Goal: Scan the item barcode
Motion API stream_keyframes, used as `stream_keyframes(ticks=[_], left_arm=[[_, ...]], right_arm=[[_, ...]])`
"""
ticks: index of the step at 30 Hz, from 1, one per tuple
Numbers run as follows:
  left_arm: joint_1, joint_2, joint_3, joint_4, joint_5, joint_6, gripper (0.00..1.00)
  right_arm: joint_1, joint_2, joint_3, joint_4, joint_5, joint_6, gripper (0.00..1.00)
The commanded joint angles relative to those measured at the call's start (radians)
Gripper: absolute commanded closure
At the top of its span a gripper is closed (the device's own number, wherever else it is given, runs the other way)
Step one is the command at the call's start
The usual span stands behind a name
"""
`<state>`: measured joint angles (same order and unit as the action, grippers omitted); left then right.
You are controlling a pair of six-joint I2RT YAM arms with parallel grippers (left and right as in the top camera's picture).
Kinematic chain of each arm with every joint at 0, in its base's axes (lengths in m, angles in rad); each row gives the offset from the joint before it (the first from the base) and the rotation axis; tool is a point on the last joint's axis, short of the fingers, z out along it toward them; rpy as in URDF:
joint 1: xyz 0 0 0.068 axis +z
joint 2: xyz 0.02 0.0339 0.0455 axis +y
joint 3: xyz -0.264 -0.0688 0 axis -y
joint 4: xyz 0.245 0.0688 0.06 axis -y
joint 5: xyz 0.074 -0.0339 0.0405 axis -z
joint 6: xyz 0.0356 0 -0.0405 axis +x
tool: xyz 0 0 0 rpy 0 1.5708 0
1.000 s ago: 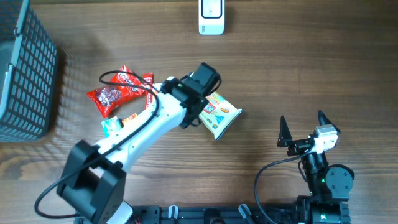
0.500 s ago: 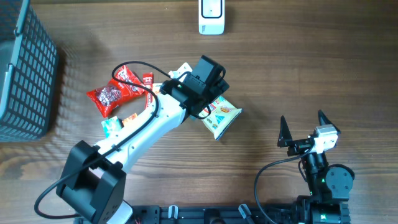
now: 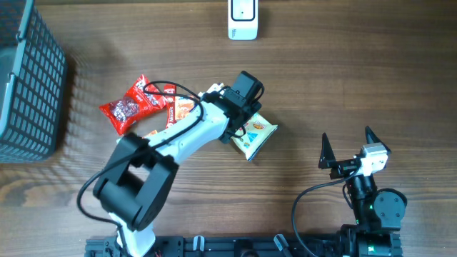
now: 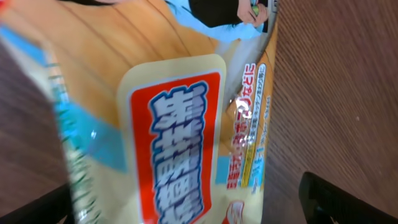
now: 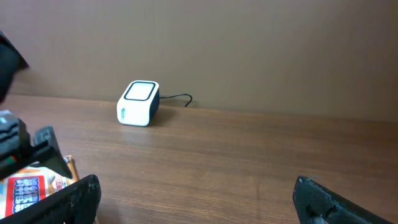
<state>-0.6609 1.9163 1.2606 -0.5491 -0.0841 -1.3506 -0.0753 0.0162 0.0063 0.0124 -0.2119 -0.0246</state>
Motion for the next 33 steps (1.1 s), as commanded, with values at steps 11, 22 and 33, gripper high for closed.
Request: stream_keyframes(ticks=[11, 22, 33], left_arm=[[0.001, 0.095, 0.000, 0.016, -0.049, -0.026, 0.54], [0.003, 0.133, 0.000, -0.124, -0.047, -0.021, 0.96], [0.002, -0.076, 0.000, -0.219, 0.115, 0.166, 0.96]], right_arm=[[-0.004, 0.003, -0.001, 0.003, 0.002, -0.009, 0.00], [-0.004, 0.003, -0.001, 0.003, 0.002, -0.009, 0.00], [-0.004, 0.002, -0.001, 0.003, 0.002, -0.009, 0.01]])
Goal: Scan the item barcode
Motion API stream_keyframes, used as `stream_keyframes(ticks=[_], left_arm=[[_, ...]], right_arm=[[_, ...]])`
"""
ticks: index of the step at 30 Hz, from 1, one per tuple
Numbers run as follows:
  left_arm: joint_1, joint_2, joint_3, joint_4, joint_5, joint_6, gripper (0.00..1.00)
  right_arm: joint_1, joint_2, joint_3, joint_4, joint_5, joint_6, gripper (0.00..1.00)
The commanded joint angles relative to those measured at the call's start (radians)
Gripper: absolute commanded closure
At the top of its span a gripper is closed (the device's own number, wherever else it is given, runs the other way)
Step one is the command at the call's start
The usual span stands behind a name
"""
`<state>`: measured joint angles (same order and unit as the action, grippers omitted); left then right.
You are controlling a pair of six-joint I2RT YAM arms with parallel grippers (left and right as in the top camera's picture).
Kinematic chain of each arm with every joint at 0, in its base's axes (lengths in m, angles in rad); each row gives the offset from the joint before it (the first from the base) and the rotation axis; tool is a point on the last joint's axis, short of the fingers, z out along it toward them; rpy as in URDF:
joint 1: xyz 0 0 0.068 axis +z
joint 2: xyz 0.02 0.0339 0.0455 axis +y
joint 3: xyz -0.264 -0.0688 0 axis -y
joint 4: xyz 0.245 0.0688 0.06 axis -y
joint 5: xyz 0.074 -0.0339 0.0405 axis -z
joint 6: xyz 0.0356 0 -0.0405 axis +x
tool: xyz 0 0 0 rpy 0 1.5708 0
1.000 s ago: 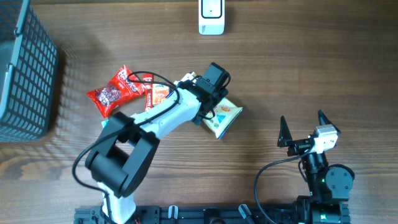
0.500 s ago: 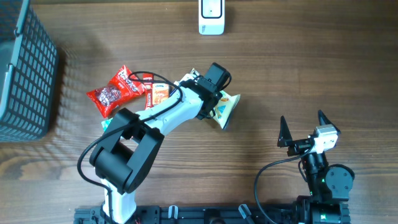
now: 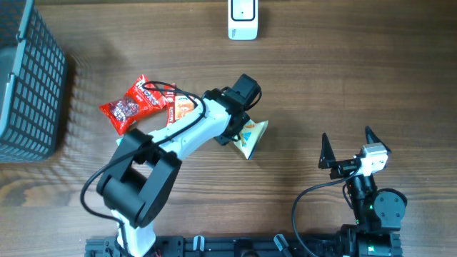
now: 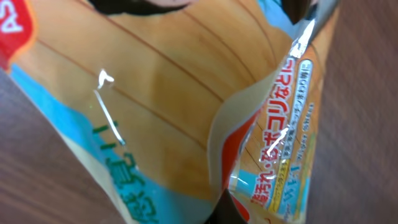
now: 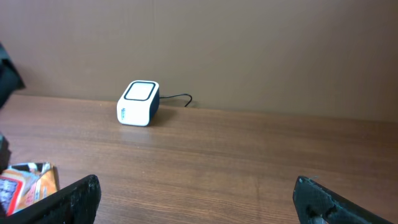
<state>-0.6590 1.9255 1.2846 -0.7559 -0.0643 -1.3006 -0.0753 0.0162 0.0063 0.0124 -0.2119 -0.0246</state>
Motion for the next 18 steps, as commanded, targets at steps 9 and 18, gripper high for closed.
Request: stream_keyframes(ticks=[9, 18], left_arm=[[0.090, -0.204, -0.024, -0.003, 0.352, 0.115, 0.96], [0.233, -0.201, -0.024, -0.038, 0.784, 0.150, 0.96]], right_arm=[[-0.004, 0.002, -0.001, 0.003, 0.002, -0.009, 0.00], [-0.004, 0.002, -0.001, 0.003, 0.002, -0.009, 0.00]])
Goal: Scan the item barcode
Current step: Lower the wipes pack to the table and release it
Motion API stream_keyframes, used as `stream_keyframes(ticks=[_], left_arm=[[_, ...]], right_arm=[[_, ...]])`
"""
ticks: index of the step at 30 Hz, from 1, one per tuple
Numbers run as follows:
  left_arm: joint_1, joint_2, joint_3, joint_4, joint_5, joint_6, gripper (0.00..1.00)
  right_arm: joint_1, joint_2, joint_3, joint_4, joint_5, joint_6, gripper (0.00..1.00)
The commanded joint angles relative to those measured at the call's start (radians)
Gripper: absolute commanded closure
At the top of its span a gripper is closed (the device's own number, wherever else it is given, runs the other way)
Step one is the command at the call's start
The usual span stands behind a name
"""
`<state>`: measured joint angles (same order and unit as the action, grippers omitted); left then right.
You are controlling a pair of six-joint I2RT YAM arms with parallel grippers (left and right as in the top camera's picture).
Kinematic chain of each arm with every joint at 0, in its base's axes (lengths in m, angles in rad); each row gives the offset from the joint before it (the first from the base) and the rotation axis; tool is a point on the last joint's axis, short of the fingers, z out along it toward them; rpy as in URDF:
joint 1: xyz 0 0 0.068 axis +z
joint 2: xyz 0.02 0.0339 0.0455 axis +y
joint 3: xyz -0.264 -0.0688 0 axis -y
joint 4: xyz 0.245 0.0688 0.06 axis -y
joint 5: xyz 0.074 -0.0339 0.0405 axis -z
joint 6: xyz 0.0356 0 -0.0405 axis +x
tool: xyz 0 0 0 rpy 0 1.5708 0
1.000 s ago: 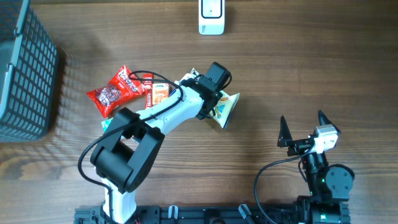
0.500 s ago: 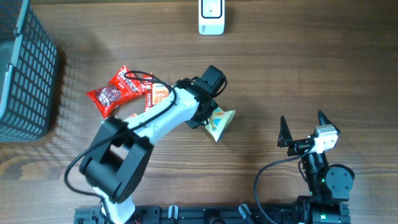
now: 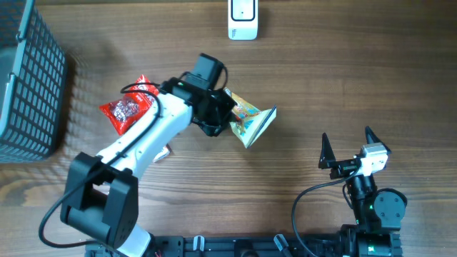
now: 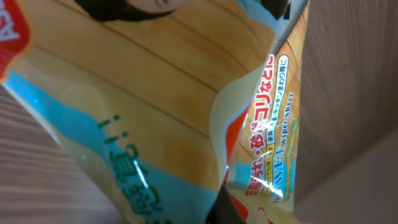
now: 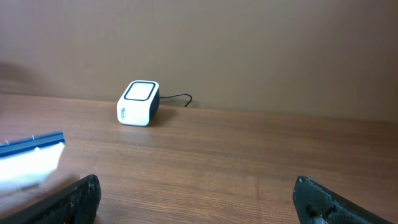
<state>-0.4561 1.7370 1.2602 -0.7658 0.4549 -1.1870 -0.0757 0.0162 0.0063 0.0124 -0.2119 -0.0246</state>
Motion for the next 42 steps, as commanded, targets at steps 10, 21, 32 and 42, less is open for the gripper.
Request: stream_keyframes(ticks=[10, 21, 32, 42], left_arm=[[0.056, 0.002, 0.000, -0.032, 0.283, 0.080, 0.96], [0.008, 0.014, 0.000, 0.003, 0.360, 0.046, 0.96], [-0.012, 0.014, 0.000, -0.035, -0.142, 0.047, 0.96], [-0.167, 0.014, 0.000, -0.039, -0.244, 0.054, 0.95]], right_arm=[[-0.004, 0.003, -0.001, 0.003, 0.002, -0.009, 0.00], [-0.004, 0.003, -0.001, 0.003, 0.002, -0.009, 0.00], [-0.004, 0.003, -0.001, 0.003, 0.002, -0.009, 0.00], [-0.004, 0.003, -0.001, 0.003, 0.002, -0.009, 0.00]])
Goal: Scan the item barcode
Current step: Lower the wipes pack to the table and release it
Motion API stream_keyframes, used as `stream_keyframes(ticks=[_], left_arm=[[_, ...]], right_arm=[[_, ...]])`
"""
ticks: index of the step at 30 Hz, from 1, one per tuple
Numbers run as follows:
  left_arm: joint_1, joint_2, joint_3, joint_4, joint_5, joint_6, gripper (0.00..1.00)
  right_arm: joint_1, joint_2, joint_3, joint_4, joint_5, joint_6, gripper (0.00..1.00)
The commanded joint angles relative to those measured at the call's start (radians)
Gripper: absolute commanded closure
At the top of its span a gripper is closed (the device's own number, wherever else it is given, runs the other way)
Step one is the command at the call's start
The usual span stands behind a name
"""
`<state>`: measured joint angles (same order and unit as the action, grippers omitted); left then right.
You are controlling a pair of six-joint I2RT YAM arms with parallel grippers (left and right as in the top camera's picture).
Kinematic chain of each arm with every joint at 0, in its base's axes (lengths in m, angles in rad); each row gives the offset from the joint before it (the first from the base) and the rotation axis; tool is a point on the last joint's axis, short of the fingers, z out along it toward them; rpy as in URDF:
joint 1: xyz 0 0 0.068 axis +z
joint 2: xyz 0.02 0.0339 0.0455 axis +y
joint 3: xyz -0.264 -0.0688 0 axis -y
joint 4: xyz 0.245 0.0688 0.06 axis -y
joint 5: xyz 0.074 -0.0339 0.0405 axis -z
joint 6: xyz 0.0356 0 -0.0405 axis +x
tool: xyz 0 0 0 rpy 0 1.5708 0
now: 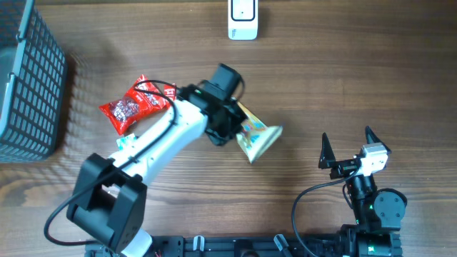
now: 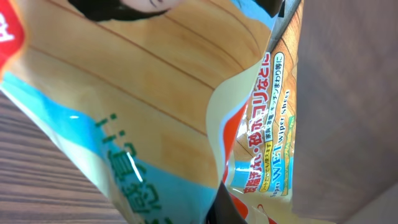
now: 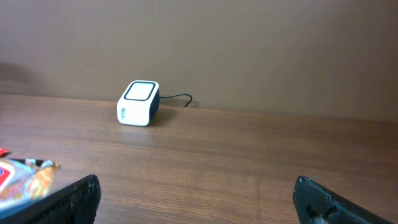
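My left gripper [image 1: 230,127] is shut on a yellow and blue wet-wipe packet [image 1: 255,134], held off the table near its middle. In the left wrist view the packet [image 2: 161,93] fills the frame, with one dark fingertip [image 2: 227,208] pressed into it at the bottom. The white barcode scanner [image 1: 243,19] stands at the far edge, well beyond the packet; the right wrist view shows the scanner [image 3: 138,103] too. My right gripper [image 1: 345,148] rests open at the near right, nothing between its fingers [image 3: 74,199].
A red snack bag [image 1: 131,106] and another orange packet [image 1: 168,91] lie left of the left arm. A dark mesh basket [image 1: 28,78] stands at the far left edge. A brown wall [image 3: 249,50] rises behind the scanner.
My left gripper has moved right and slightly toward the near side with the packet still in it. The right arm has not moved.
My left gripper stood over the wet-wipe packet lying flat on the table. Then it was shut on the packet, tipped up on edge. Then it held it lifted further left and back, and now holds it near the table's middle. The right gripper stayed open.
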<state>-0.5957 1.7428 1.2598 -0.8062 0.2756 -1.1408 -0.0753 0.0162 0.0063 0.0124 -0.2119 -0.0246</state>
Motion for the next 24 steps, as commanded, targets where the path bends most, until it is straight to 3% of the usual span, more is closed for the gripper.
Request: stream_keyframes(ticks=[1, 2, 3, 5, 12, 17, 24], left_arm=[[-0.031, 0.008, 0.000, 0.000, -0.064, 0.011, 0.88], [-0.031, 0.008, 0.000, -0.001, -0.064, 0.014, 0.69], [-0.031, 0.008, 0.000, -0.004, -0.064, 0.029, 0.57], [-0.026, 0.008, 0.000, -0.004, -0.064, 0.064, 0.40], [0.056, -0.051, 0.003, -0.070, -0.064, 0.115, 0.30], [0.182, -0.183, 0.003, -0.090, -0.064, 0.170, 0.01], [0.457, -0.410, 0.003, -0.180, -0.091, 0.221, 0.00]], right_arm=[[-0.004, 0.003, -0.001, 0.003, 0.002, -0.009, 0.00], [-0.004, 0.003, -0.001, 0.003, 0.002, -0.009, 0.00], [-0.004, 0.002, -0.001, 0.003, 0.002, -0.009, 0.00], [-0.004, 0.002, -0.001, 0.003, 0.002, -0.008, 0.00], [-0.004, 0.002, -0.001, 0.003, 0.002, -0.009, 0.00], [-0.004, 0.003, -0.001, 0.003, 0.002, -0.009, 0.00], [-0.004, 0.002, -0.001, 0.003, 0.009, -0.013, 0.00]])
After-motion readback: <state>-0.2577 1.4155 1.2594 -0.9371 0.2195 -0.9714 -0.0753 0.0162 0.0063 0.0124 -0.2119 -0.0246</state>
